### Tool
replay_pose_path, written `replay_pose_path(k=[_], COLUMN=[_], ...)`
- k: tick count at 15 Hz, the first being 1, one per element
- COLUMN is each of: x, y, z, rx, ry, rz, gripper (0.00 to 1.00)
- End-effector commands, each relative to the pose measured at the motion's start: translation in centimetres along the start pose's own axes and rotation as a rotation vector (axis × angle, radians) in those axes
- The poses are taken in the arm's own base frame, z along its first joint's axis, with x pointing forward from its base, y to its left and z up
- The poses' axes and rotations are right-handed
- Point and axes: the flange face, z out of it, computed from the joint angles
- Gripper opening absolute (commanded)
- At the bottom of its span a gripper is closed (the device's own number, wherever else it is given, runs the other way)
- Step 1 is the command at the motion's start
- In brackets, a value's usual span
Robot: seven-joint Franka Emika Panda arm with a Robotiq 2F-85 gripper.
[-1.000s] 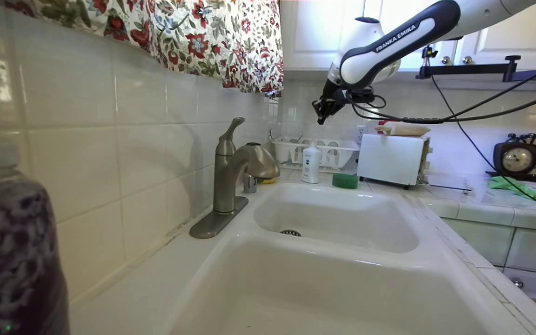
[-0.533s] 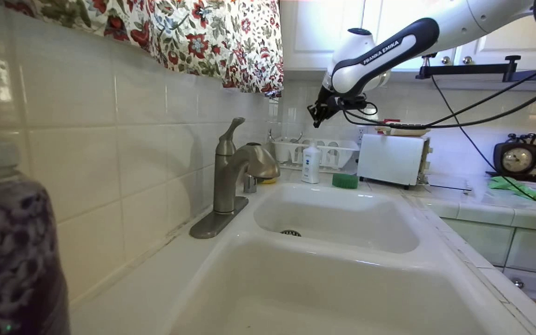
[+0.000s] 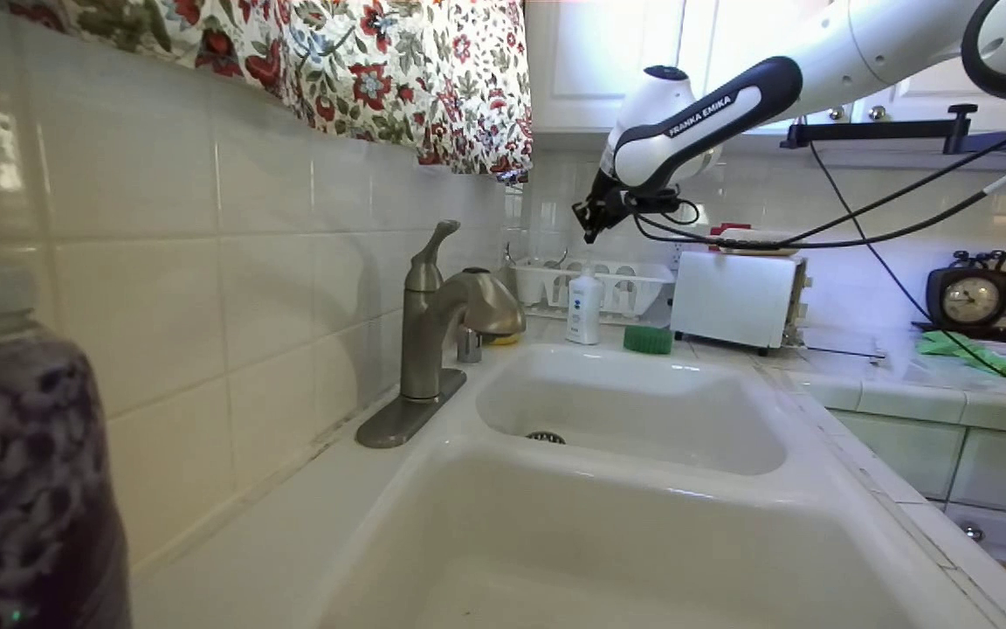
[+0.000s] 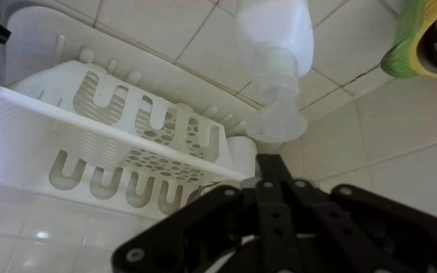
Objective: Press the soap bottle
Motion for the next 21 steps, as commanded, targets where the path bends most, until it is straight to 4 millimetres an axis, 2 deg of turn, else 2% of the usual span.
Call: replay_pose_path(k=[1, 14, 21], x=[0.5, -0.4, -1.9], y=[-0.4, -0.9, -0.9], z=[0.9, 1.7, 2.8], rx=[0.023, 0.033, 0.029], ry=[0.014, -0.024, -0.066], rz=[0.027, 0.026, 0.020], gripper=[0.00, 0.00, 0.00])
